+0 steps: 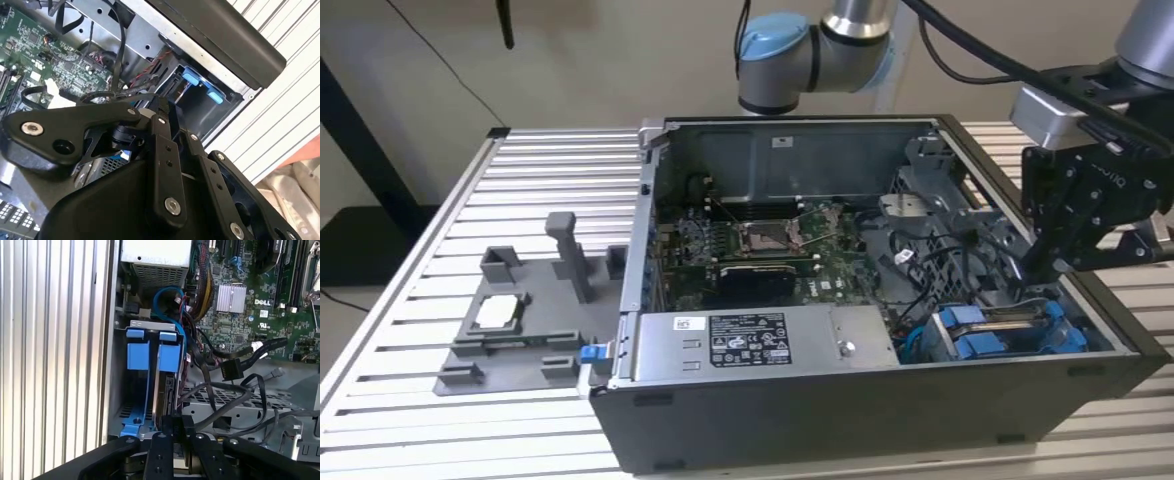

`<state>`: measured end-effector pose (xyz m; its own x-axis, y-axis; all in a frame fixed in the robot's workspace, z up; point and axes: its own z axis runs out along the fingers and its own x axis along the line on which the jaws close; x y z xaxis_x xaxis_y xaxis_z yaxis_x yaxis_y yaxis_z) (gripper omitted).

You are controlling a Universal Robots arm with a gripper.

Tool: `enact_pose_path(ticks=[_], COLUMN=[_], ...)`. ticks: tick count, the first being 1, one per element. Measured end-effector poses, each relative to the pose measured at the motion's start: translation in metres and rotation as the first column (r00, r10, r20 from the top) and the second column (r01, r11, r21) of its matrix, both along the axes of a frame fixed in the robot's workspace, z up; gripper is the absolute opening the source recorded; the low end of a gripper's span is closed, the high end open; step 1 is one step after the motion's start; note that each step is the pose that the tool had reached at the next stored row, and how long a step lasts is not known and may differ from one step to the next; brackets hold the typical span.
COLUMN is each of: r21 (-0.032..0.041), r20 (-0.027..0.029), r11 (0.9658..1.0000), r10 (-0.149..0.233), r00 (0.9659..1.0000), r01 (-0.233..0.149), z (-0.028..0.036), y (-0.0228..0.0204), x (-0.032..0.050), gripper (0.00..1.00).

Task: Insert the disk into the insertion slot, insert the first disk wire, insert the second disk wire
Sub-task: 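Insert the first disk wire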

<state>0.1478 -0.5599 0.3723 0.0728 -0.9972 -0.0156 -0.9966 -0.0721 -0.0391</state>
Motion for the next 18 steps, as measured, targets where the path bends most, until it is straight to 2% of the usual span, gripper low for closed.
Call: enact_pose_path(ticks=[4, 6, 11, 13, 18], r21=[0.0019, 0.0018, 0.0010, 0.0012, 0.0006], r20=[-0.0008, -0.0033, -0.0215, -0.0256, -0.0271], r11=[0.9996, 0.9996, 0.9996, 0.9996, 0.9996], r10=[-0.027, -0.029, -0.029, -0.029, -0.029], r00=[0.9996, 0.9996, 0.9993, 0.9992, 0.9992], r01=[0.027, 0.029, 0.029, 0.029, 0.029], z=[-0.0046, -0.0068, -0.0110, -0.0129, -0.0198], y=[-0.0001, -0.0003, -0.0010, -0.0018, -0.0019], x=[0.0003, 0.0010, 0.0063, 0.0077, 0.0088], gripper=[0.19, 0.19, 0.19, 0.19, 0.19])
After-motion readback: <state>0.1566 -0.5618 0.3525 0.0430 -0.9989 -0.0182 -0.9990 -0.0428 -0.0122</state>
